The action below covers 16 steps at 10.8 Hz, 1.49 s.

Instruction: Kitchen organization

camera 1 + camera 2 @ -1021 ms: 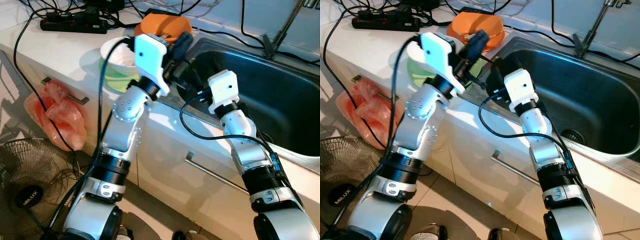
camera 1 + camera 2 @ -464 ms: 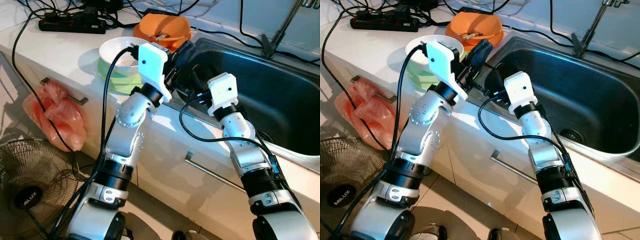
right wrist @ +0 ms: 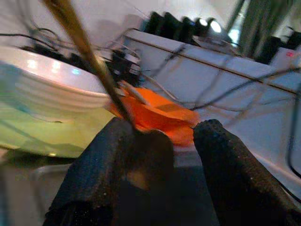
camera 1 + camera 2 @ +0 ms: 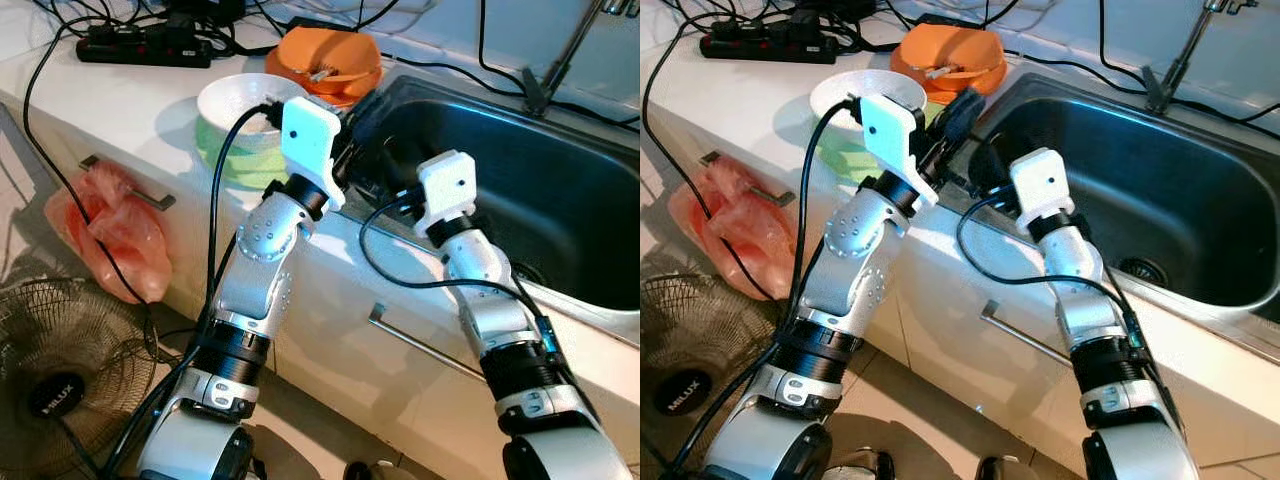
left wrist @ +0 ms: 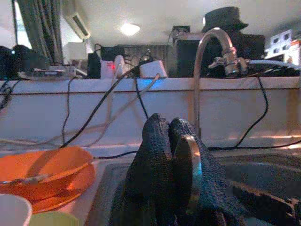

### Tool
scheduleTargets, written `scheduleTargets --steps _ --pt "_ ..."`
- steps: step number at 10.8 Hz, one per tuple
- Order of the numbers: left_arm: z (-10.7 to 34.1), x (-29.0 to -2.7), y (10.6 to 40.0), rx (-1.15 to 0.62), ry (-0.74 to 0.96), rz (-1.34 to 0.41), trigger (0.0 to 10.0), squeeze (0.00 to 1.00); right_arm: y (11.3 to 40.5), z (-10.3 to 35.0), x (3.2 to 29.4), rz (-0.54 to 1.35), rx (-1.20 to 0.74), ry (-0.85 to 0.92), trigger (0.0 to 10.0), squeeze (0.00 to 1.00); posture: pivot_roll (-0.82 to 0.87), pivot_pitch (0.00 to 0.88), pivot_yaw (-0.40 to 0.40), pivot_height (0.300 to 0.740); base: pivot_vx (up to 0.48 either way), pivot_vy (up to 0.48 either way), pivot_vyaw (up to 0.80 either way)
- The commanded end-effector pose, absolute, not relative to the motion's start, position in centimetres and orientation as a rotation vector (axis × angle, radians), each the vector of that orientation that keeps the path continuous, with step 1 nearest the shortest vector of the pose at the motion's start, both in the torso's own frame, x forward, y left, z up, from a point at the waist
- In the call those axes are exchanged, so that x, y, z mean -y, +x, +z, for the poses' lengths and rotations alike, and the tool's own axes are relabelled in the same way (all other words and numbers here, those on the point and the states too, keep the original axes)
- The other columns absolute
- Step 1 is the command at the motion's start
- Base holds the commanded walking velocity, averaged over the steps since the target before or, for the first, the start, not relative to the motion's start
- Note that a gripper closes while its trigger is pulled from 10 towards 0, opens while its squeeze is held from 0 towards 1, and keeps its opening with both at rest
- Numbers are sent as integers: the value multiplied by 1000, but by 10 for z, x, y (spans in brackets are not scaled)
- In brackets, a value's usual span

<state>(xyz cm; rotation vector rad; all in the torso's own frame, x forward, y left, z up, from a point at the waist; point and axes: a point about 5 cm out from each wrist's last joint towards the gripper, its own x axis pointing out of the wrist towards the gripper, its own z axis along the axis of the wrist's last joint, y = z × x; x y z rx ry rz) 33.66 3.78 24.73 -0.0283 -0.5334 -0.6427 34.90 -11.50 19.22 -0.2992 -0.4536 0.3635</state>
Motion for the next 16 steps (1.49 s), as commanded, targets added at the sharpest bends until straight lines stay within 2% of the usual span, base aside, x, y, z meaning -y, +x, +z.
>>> scheduleTargets --steps 1,3,7,10,16 --pt "252 -31 336 553 -12 -644 10000 0 345 201 109 396 502 -293 10000 0 48 92 -35 740 0 0 0" --pt "257 -41 343 579 3 -557 10000 0 345 200 113 391 499 -311 10000 0 51 93 -39 740 0 0 0" --pt "257 -41 345 582 -4 -554 10000 0 340 203 106 441 528 -314 10000 0 47 93 -40 740 0 0 0" --pt "258 -31 340 594 -31 -619 10000 0 338 201 101 472 523 -309 10000 0 46 89 -40 740 0 0 0" --pt "246 -12 328 506 -27 -828 10000 0 340 199 101 442 511 -316 10000 0 48 83 -37 740 0 0 0"
